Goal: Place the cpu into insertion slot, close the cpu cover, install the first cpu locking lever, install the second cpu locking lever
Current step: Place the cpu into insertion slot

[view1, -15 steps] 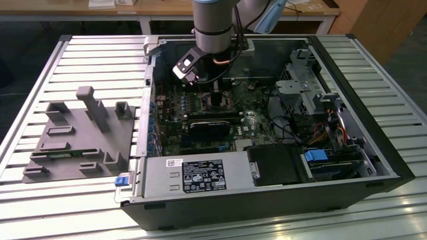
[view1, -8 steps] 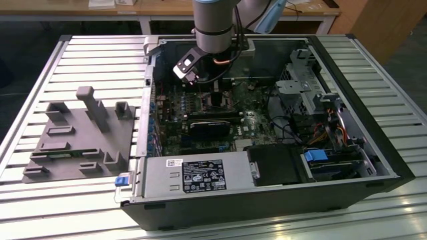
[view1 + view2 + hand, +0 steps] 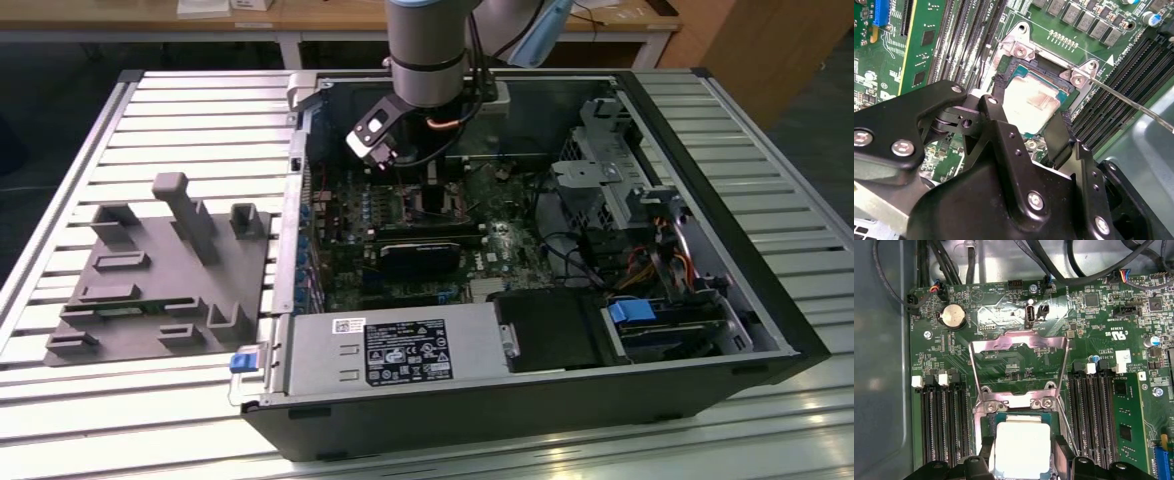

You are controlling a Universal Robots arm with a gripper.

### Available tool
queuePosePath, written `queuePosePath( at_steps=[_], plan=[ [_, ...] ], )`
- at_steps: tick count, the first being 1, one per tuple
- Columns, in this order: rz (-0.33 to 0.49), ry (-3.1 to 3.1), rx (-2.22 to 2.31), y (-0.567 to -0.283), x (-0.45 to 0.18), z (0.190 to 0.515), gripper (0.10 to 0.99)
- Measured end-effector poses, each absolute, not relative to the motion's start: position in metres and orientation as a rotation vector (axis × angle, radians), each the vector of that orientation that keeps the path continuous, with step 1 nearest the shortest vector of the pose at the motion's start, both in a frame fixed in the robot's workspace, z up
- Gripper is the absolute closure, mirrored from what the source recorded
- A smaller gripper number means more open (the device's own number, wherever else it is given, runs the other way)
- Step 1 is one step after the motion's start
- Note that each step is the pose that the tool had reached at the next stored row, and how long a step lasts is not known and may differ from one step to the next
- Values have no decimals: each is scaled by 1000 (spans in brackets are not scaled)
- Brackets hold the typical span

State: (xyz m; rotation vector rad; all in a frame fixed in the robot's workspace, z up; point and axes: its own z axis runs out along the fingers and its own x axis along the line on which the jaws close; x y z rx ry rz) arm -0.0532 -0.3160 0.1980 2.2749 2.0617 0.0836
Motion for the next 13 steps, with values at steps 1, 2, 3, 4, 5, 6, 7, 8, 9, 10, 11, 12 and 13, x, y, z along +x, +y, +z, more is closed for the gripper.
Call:
queuePosePath(
  at_steps=[1,2,3,4,5,6,7,8,9,10,11,12,13],
  plan=[
    [83,2061,2275,-316,-53,198,498],
    [82,2061,2274,-316,-53,197,498],
    [82,2061,2274,-316,-53,197,498],
    [81,2061,2274,-316,-53,197,498],
    [81,2061,2274,-316,-53,197,498],
    [81,2061,2274,-316,-53,197,498],
    [82,2061,2274,-316,-53,197,498],
    [82,2061,2274,-316,-53,197,498],
    [82,2061,2274,-316,-53,197,498],
    [82,2061,2274,-316,-53,196,498],
    [82,2061,2274,-316,-53,196,498],
    [82,2061,2274,-316,-53,196,498],
    [81,2061,2274,-316,-53,196,498]
  ],
)
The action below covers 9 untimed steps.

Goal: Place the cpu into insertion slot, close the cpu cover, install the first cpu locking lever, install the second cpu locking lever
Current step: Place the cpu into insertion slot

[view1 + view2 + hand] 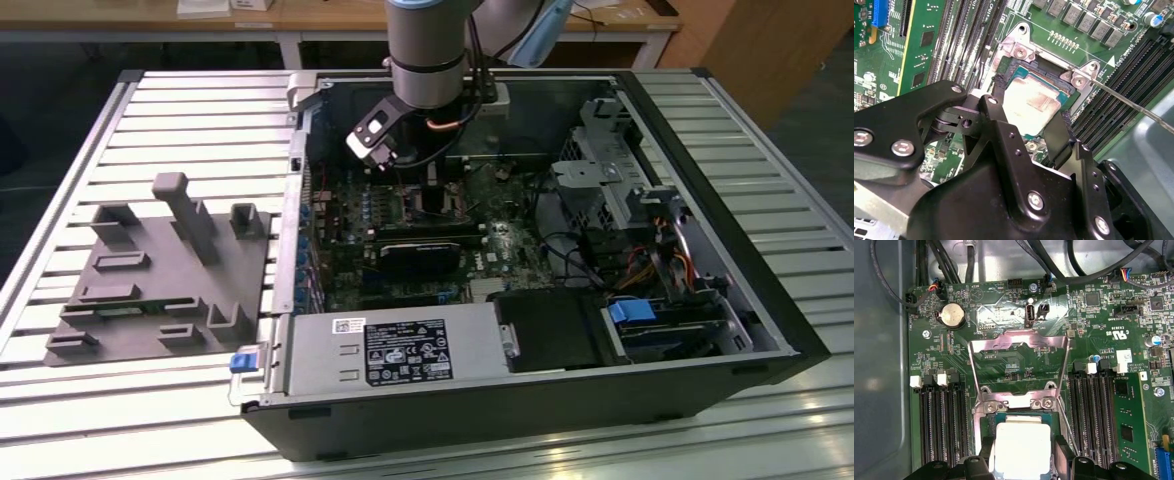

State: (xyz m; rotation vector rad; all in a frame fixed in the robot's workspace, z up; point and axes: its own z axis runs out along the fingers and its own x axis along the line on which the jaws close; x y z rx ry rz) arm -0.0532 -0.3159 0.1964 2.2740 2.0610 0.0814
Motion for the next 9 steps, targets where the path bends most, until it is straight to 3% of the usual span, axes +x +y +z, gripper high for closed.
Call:
queuePosePath(
  at_steps=[5,9],
  plan=[
    [81,2061,2274,-316,-53,196,498],
    [81,2061,2274,-316,-53,196,569]
  ],
)
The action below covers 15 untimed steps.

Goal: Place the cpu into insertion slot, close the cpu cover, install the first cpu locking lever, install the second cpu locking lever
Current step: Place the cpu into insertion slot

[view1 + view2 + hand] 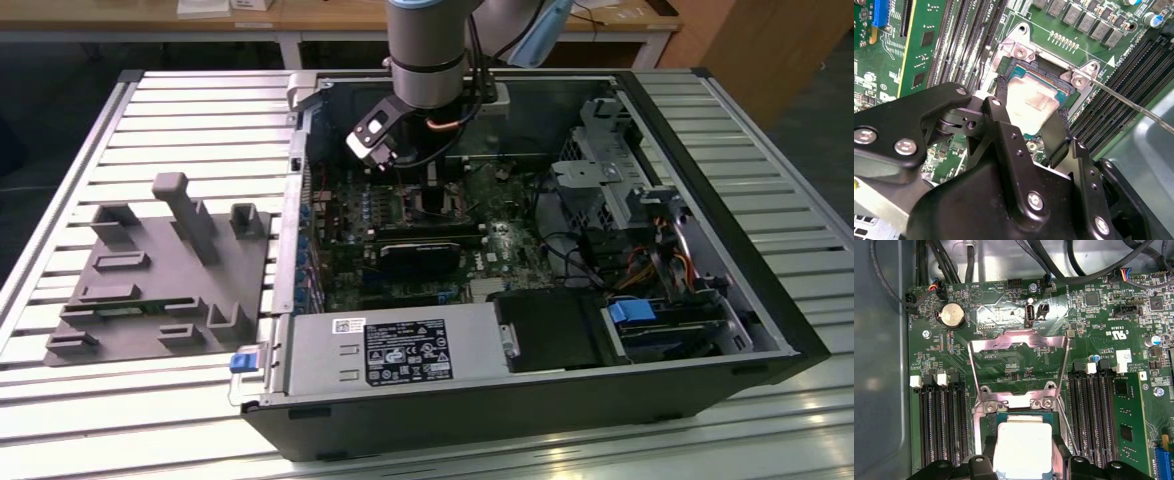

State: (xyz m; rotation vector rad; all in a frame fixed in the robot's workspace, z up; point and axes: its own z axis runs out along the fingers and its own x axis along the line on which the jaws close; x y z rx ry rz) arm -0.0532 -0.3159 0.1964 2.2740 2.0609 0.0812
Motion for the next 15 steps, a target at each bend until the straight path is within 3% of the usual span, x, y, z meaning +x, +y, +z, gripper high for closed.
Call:
queuePosePath(
  at_steps=[15],
  plan=[
    [83,2090,2248,-316,-53,200,569]
  ],
)
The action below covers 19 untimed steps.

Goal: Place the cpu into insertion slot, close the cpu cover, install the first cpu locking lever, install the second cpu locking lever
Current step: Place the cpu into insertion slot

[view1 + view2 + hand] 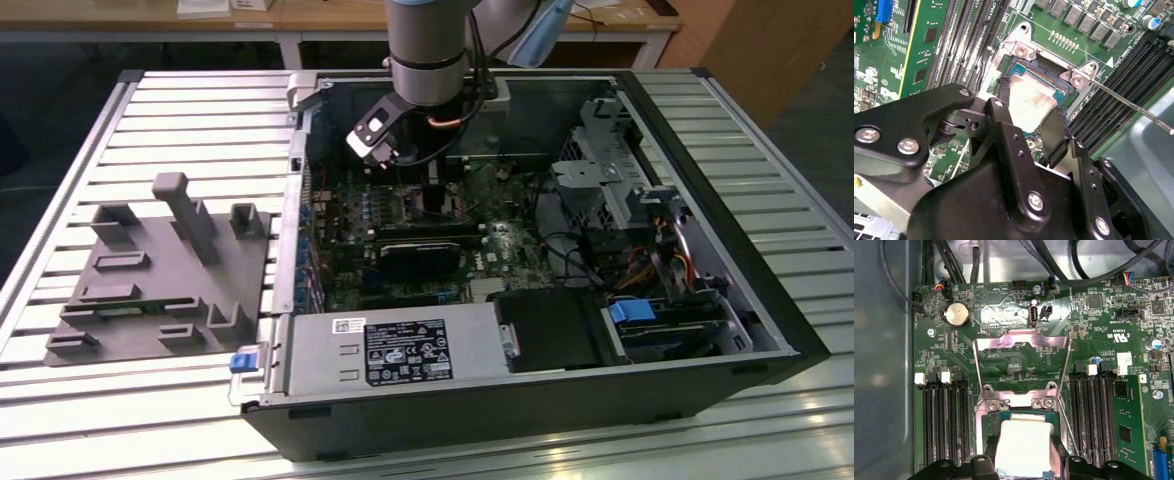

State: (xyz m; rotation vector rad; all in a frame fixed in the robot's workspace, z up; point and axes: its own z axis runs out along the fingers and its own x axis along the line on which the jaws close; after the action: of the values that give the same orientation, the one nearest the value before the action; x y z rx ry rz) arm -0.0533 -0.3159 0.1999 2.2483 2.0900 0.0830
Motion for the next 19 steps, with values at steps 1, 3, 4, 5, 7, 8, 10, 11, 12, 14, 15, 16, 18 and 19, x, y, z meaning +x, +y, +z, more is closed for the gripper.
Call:
queuePosePath(
  at_steps=[1,3,4,5,7,8,10,11,12,14,15,16,18,19],
  plan=[
    [83,2090,2248,-316,-53,200,569],
    [83,2090,2248,-316,-53,200,569],
    [83,2090,2248,-316,-53,200,569],
    [83,2090,2248,-316,-53,200,569],
    [82,2076,2261,-316,-53,200,569],
    [82,2062,2273,-316,-53,200,569],
    [81,2039,2293,-316,-53,200,569],
    [81,2038,2294,-316,-53,200,569],
    [81,2037,2295,-316,-53,200,569],
    [80,2037,2295,-316,-53,200,569],
    [81,2037,2295,-316,-53,200,569],
    [81,2036,2296,-316,-53,200,569],
    [80,2035,2296,-316,-53,200,494],
    [80,2035,2296,-316,-53,200,494]
  ],
)
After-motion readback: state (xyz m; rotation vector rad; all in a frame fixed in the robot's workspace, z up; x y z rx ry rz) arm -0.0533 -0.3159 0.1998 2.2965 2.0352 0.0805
